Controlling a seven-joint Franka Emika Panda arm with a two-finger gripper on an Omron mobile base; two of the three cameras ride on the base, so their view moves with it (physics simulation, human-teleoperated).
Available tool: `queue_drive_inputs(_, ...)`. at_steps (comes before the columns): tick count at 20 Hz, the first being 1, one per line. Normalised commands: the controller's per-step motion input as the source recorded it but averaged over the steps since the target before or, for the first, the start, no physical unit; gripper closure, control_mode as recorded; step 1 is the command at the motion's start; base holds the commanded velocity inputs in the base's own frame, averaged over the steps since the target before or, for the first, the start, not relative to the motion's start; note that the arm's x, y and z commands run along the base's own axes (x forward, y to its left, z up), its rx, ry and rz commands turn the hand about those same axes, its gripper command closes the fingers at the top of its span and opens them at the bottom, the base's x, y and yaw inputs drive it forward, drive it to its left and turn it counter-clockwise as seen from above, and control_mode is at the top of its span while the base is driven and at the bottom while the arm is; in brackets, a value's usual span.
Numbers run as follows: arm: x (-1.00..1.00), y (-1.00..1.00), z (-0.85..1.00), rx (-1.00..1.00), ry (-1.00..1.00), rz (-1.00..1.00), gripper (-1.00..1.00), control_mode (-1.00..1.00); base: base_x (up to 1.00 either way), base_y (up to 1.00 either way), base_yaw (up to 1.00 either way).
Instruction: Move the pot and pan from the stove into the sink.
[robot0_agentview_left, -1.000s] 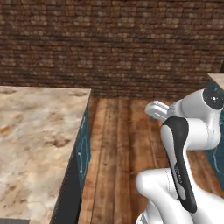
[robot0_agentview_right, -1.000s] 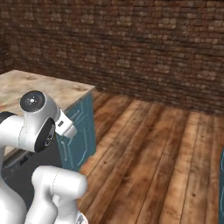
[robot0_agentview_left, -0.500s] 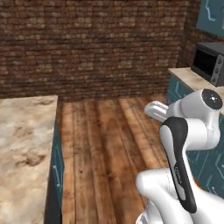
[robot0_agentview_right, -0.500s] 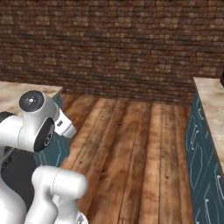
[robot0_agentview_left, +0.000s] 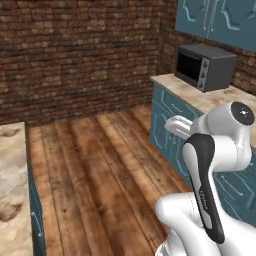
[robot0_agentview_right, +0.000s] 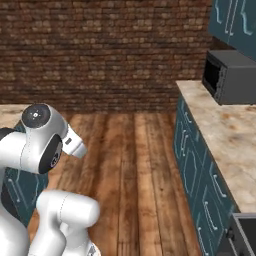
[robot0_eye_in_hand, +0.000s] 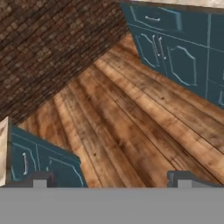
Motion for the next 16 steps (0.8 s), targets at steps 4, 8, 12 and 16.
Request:
queue_drive_inputs(4, 0.00, 0.00, 0.00, 0.00, 0.00, 0.00, -1.00, 1.00, 0.02, -0.09, -0.39)
queue_drive_inputs(8, 0.00, 0.00, 0.00, 0.00, 0.00, 0.00, -1.00, 1.00, 0.01, -0.09, -0.39)
queue_drive_inputs(12, 0.00, 0.00, 0.00, 0.00, 0.00, 0.00, -1.00, 1.00, 0.02, -0.10, -0.39)
queue_drive_inputs(16, 0.00, 0.00, 0.00, 0.00, 0.00, 0.00, -1.00, 1.00, 0.02, -0.10, -0.39)
